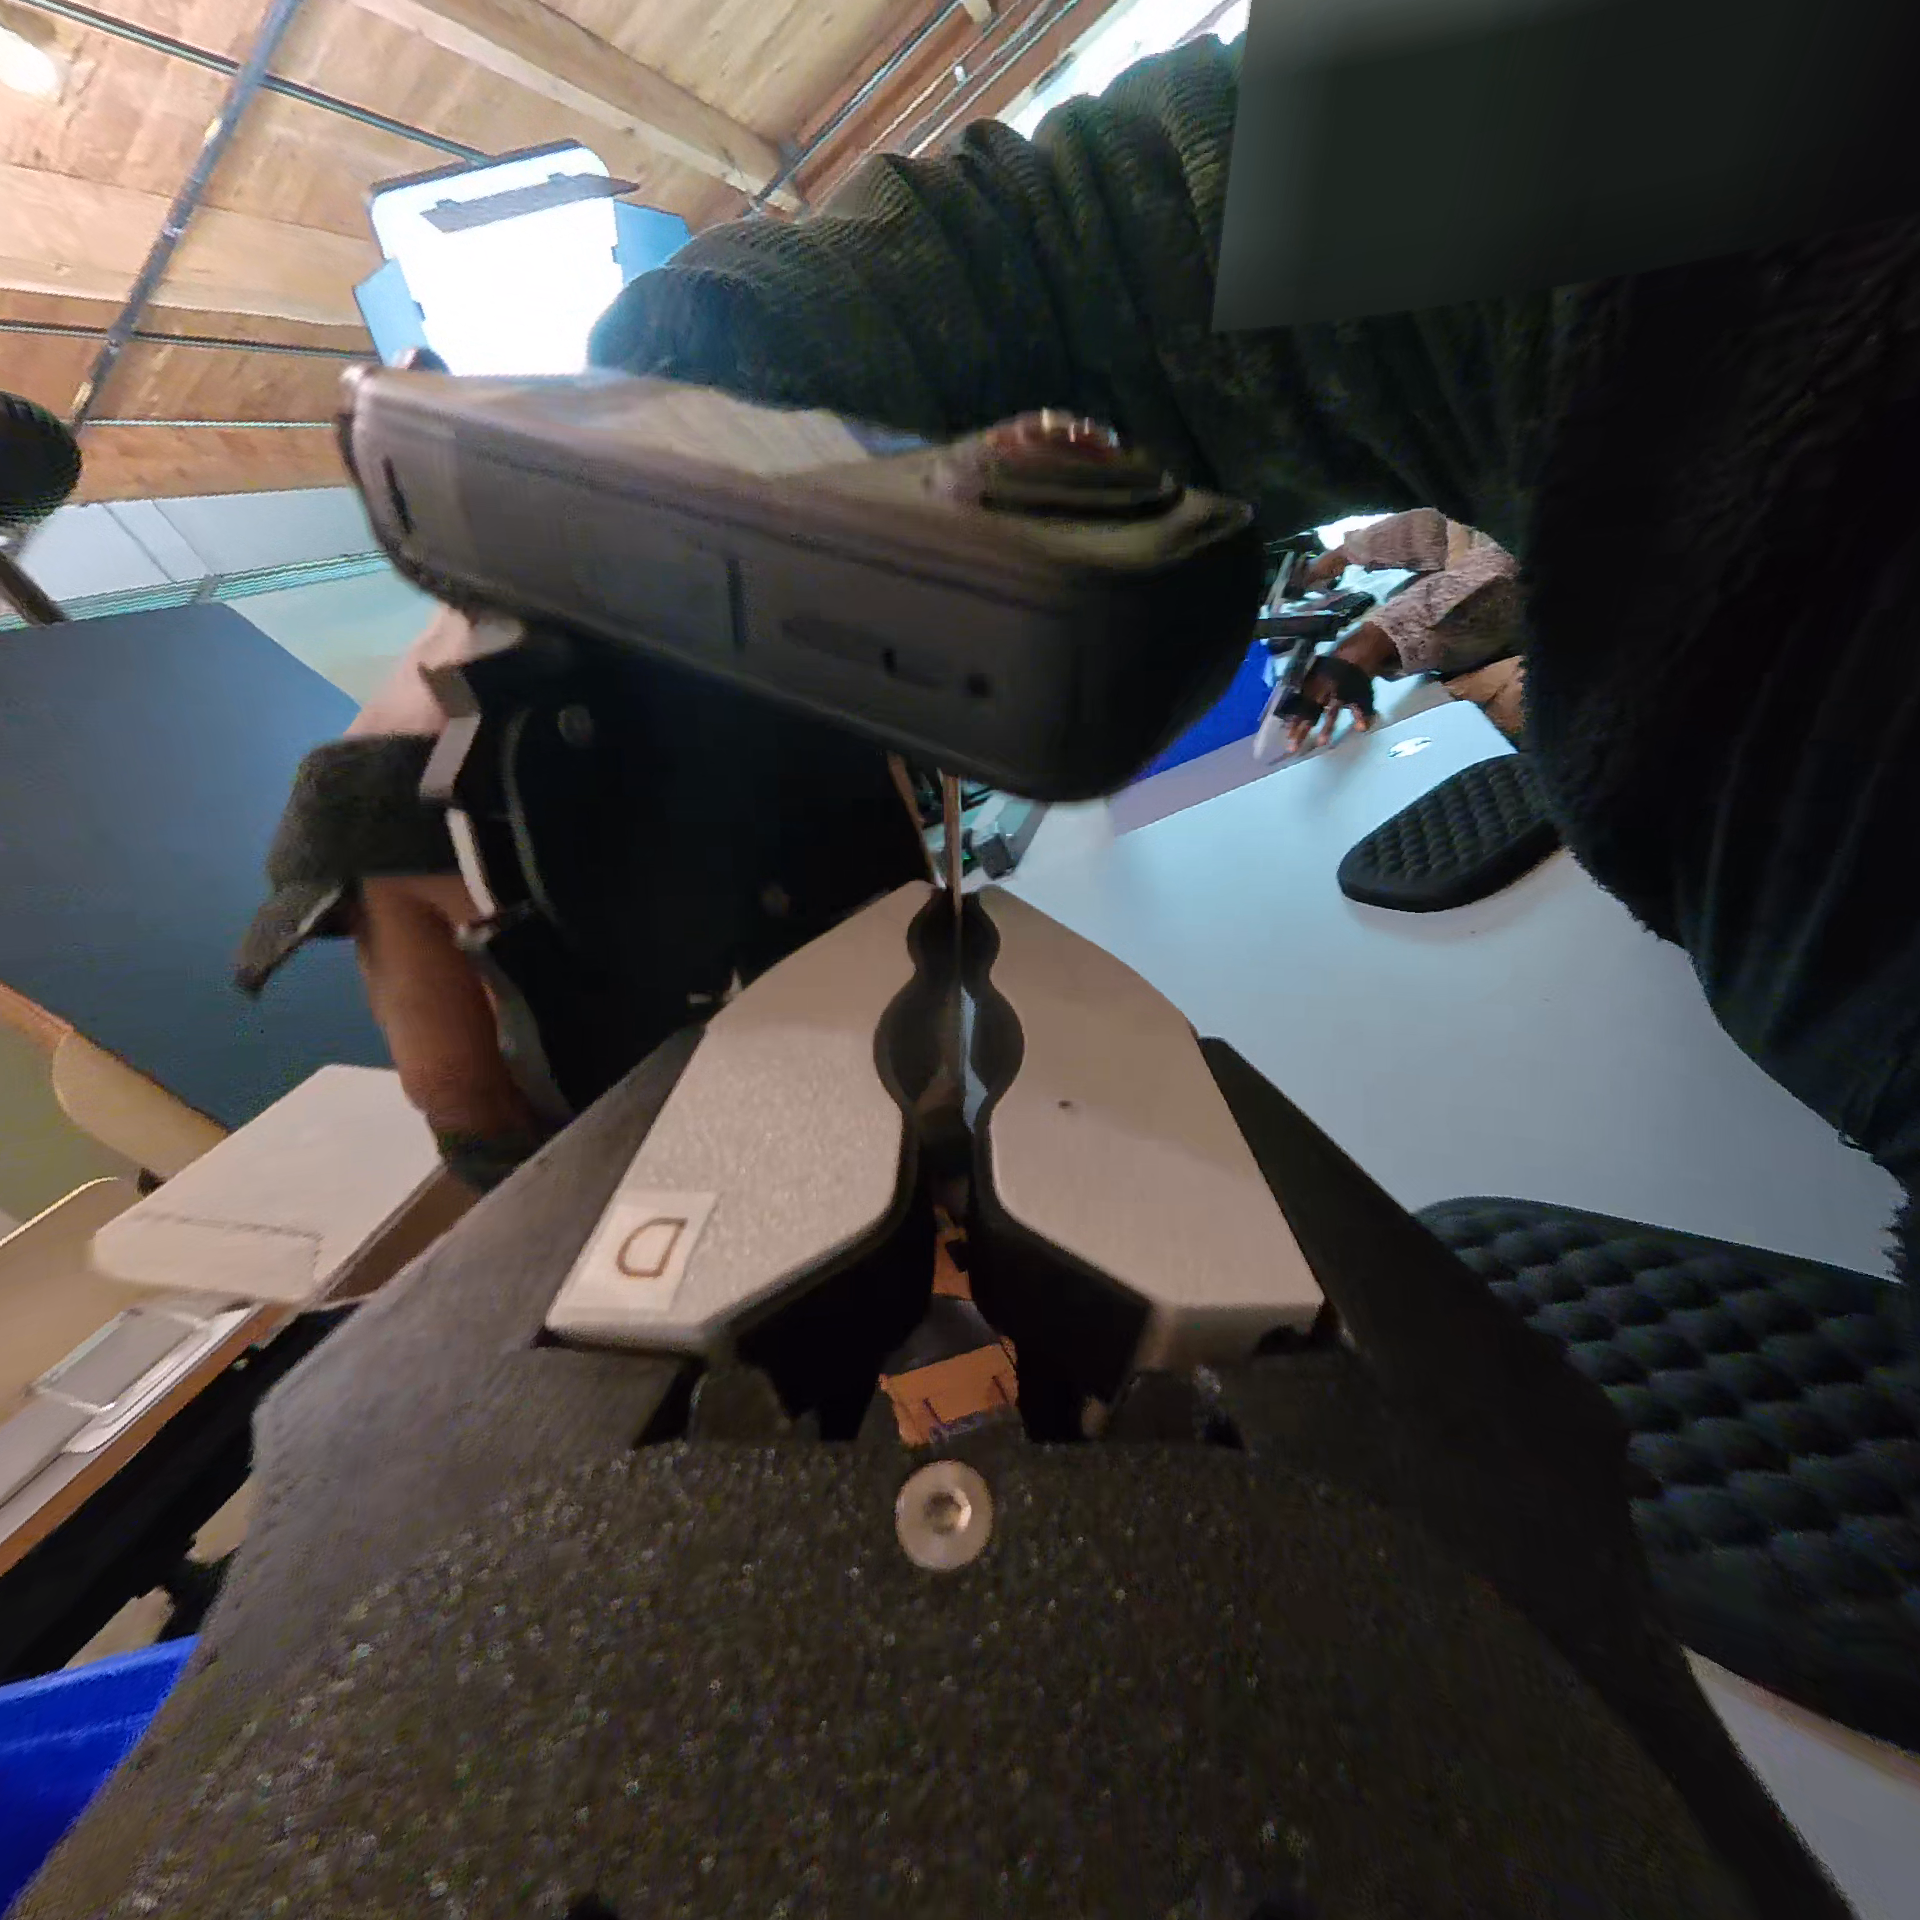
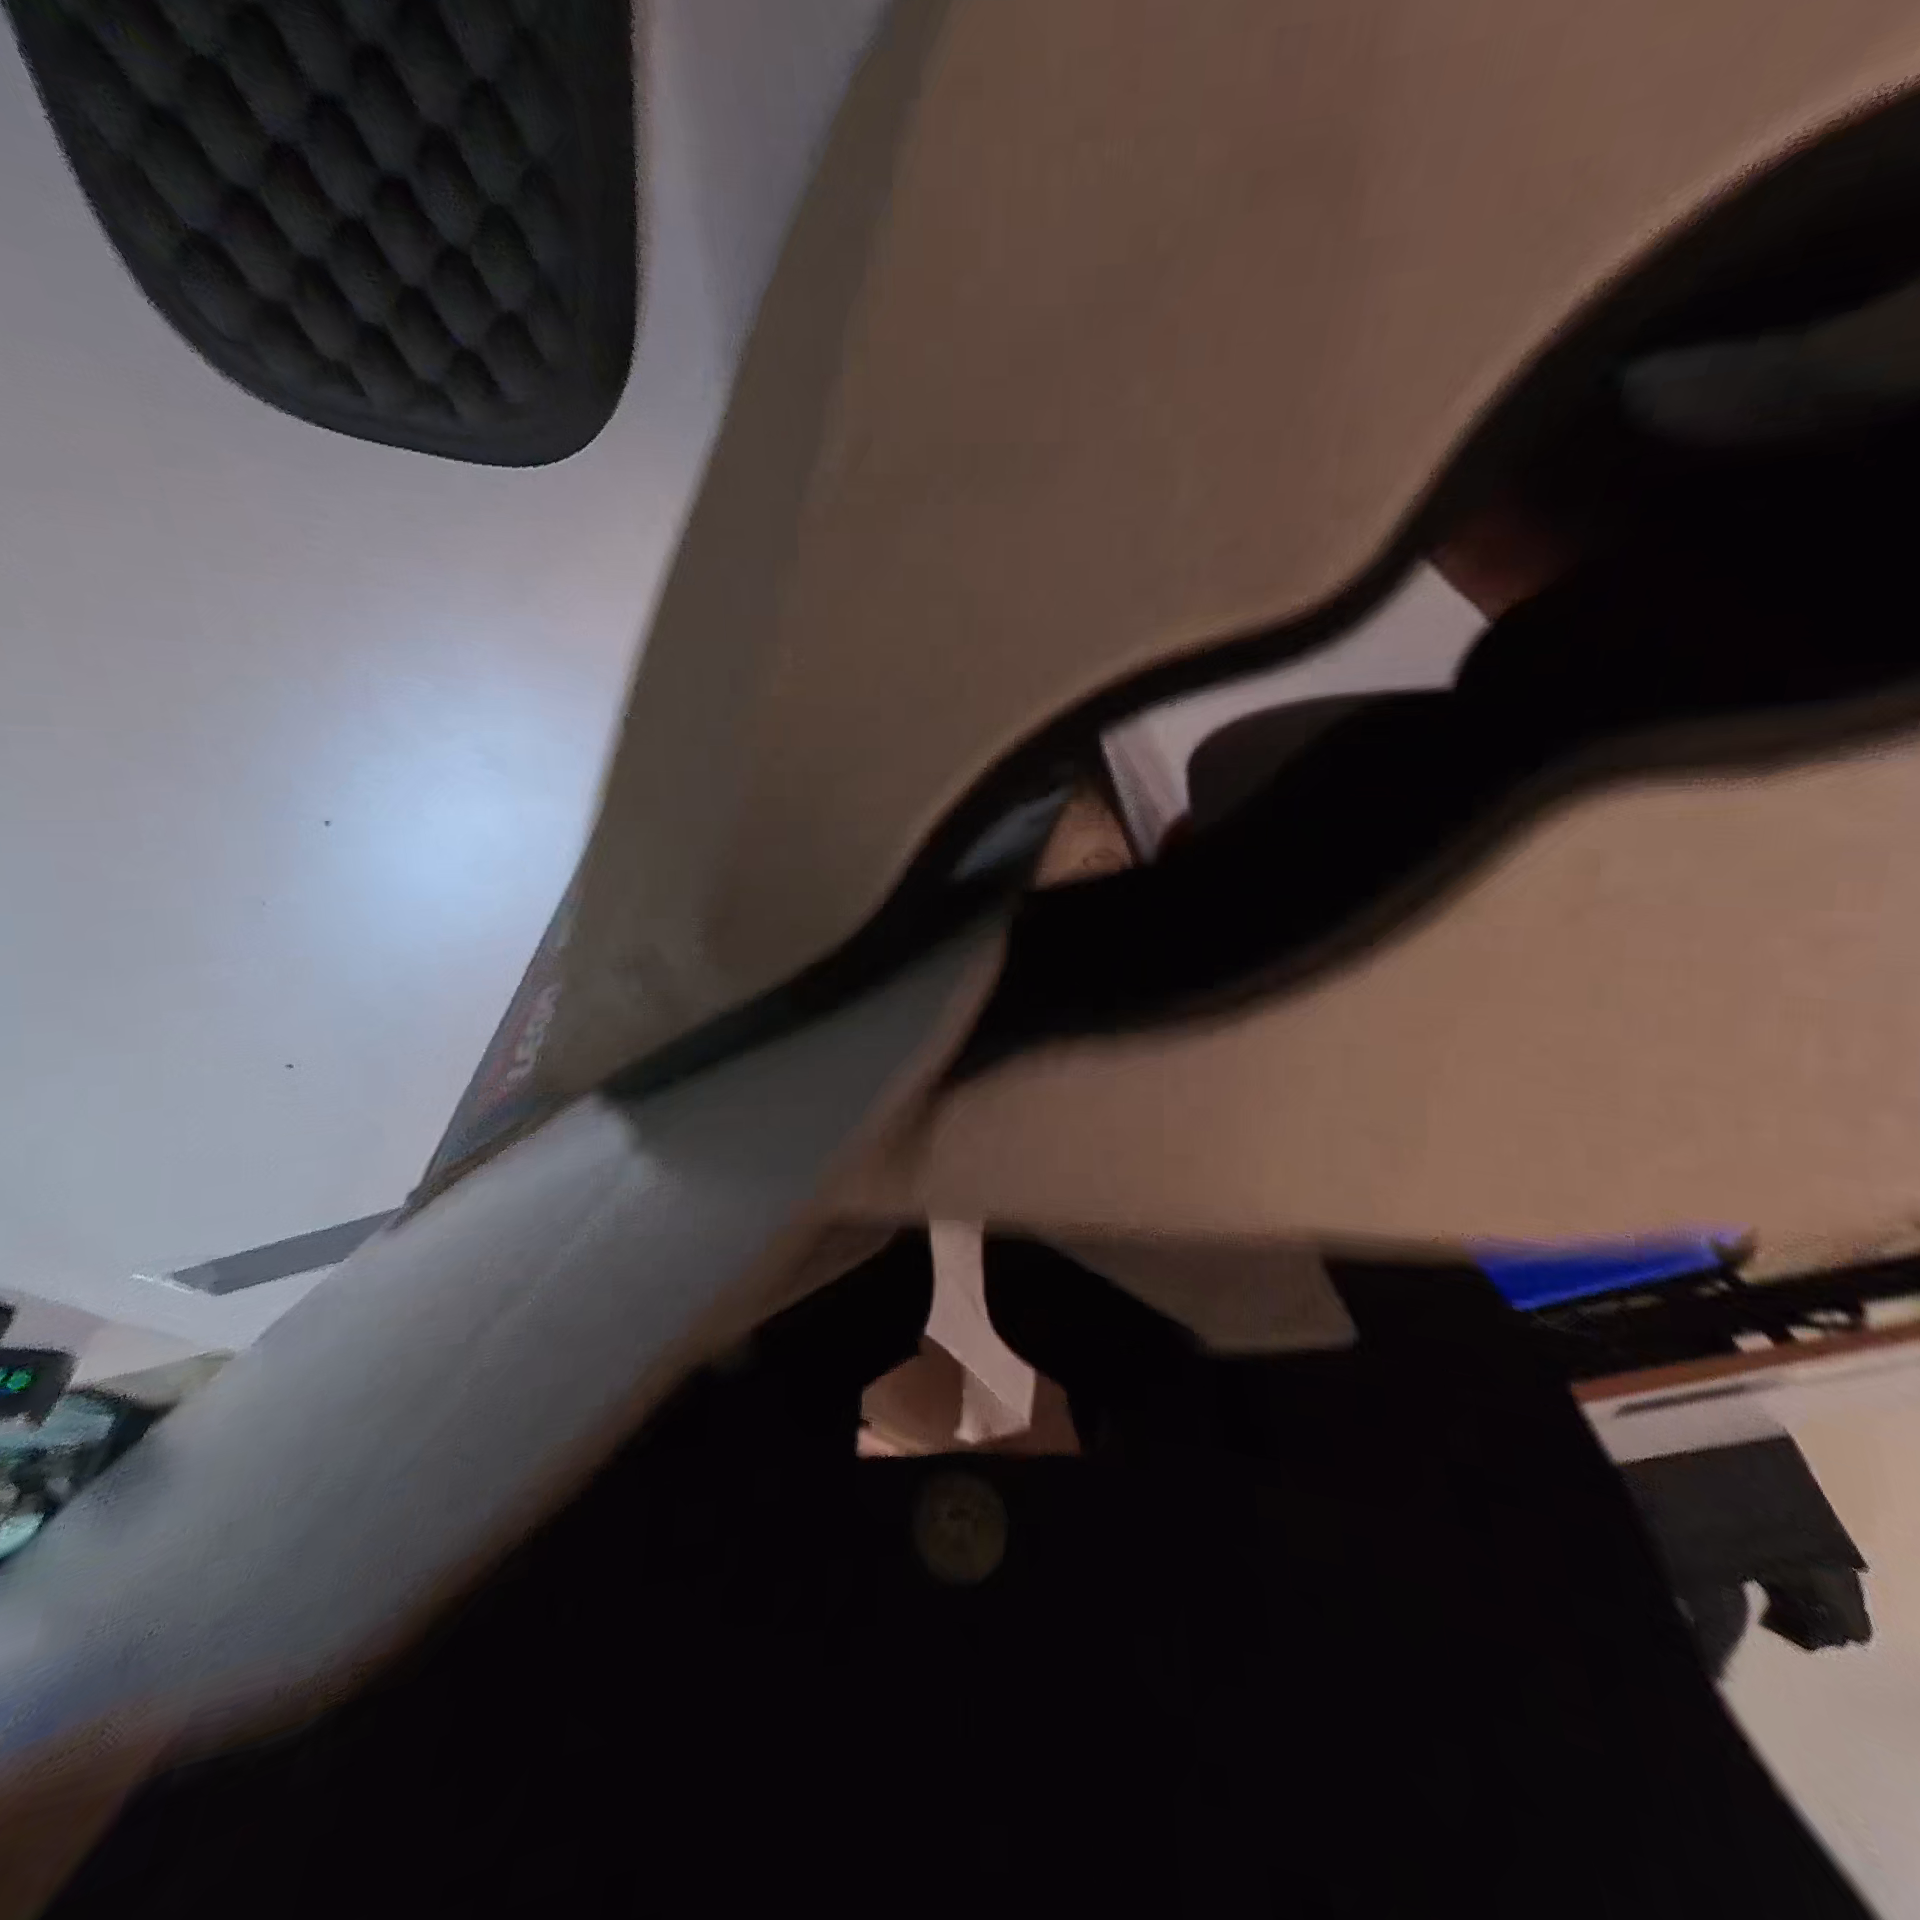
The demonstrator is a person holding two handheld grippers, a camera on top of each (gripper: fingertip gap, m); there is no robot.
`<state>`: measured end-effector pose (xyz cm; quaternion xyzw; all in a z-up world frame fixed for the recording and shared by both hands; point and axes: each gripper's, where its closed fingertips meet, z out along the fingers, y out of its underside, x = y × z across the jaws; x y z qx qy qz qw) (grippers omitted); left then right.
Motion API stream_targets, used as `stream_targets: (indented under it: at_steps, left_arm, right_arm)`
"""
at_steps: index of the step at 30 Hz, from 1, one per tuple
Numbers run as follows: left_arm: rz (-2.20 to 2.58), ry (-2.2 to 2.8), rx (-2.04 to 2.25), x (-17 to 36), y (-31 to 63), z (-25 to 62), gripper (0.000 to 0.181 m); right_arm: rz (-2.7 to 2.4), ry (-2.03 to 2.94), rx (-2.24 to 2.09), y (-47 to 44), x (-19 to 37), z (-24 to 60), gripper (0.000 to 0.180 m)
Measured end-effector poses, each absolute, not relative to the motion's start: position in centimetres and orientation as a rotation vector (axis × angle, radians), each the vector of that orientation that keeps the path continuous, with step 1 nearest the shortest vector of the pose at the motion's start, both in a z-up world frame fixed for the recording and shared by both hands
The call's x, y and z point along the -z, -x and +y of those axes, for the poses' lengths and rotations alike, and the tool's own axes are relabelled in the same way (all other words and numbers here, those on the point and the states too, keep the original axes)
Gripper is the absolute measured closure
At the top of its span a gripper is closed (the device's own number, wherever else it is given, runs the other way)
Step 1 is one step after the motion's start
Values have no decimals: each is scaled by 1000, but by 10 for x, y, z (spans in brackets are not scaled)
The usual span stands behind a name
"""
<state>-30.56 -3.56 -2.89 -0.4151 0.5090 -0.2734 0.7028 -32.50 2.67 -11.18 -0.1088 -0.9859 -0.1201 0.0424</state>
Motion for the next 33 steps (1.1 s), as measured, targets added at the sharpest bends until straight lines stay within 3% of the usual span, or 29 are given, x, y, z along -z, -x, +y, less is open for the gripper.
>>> stream_targets:
  at_steps: [3, 8, 11, 25, 30, 33]
  left_arm:
    - [1094, 924, 591, 27, 310, -34, 180]
    - [1059, 923, 574, 26, 312, -32, 179]
    - [1057, 924, 551, 26, 312, -32, 178]
    - [1071, 953, 526, 30, 309, -33, 180]
    - [1061, 957, 506, 29, 307, -33, 180]
    - [1030, 956, 490, 26, 308, -31, 180]
  right_arm:
    - [-2924, 374, 284, 328, 86, 24, 172]
    - [-2793, 507, 198, 332, 49, 30, 146]
    - [-2771, 493, 320, 329, 44, 46, 145]
    - [-2965, 493, 277, 340, 126, 61, 180]
    - [-2956, 475, 290, 340, 124, 61, 180]
    - [-2827, 482, 283, 352, 90, 61, 180]
